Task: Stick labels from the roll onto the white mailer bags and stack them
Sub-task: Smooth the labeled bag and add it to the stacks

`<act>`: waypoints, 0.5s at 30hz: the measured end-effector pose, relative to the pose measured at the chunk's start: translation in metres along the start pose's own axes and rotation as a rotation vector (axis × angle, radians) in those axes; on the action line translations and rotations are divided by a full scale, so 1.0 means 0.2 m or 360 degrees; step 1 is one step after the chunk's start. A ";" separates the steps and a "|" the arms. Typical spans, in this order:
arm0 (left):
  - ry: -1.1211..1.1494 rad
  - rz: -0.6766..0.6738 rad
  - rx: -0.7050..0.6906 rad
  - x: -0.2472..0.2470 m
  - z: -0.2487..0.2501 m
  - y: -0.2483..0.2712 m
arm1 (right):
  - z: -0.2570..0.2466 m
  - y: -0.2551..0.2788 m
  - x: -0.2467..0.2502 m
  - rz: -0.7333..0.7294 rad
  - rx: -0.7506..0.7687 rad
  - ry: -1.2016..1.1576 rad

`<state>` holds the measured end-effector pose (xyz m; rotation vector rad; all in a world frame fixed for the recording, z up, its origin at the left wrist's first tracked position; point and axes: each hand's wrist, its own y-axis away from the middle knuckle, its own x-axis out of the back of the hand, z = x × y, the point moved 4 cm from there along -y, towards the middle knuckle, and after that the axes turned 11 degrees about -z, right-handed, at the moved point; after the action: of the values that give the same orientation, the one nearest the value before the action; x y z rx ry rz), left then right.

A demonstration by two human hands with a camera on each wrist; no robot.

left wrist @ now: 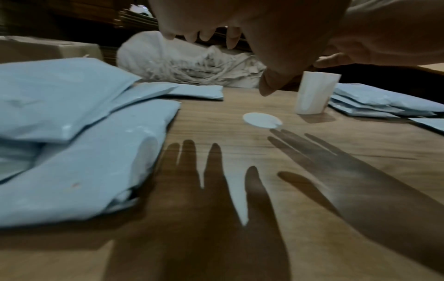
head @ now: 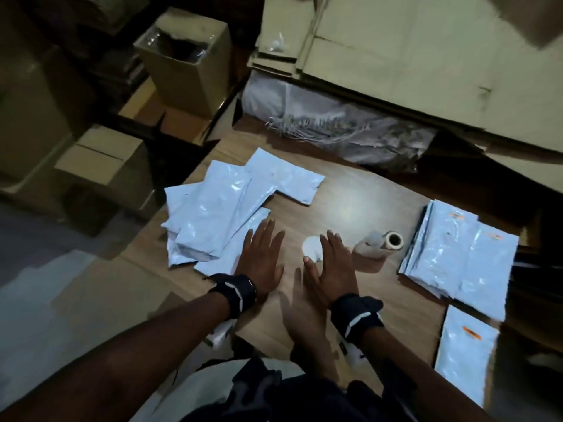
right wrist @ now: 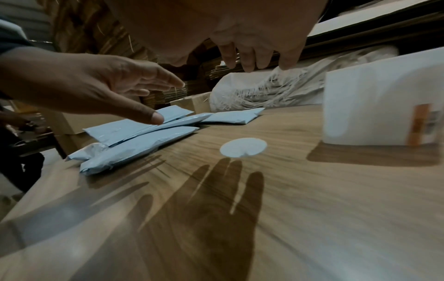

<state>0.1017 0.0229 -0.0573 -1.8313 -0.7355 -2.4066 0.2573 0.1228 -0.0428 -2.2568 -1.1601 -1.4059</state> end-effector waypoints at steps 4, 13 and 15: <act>-0.0019 -0.0008 0.0245 0.05 -0.23 0.01 | -0.11 -0.09 -0.09 -0.0081 -0.0010 0.0010; 0.0240 0.0169 0.0657 0.15 -0.67 -0.05 | -0.17 -0.17 -0.31 -0.0486 -0.0148 0.0017; 0.0307 0.0173 0.0742 0.17 -0.74 -0.07 | -0.16 -0.16 -0.35 -0.0592 -0.0160 0.0070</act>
<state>-0.0465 -0.0131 -0.0597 -1.3996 -1.0368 -2.0762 0.1963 0.0905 -0.0919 -2.1371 -1.5899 -1.6694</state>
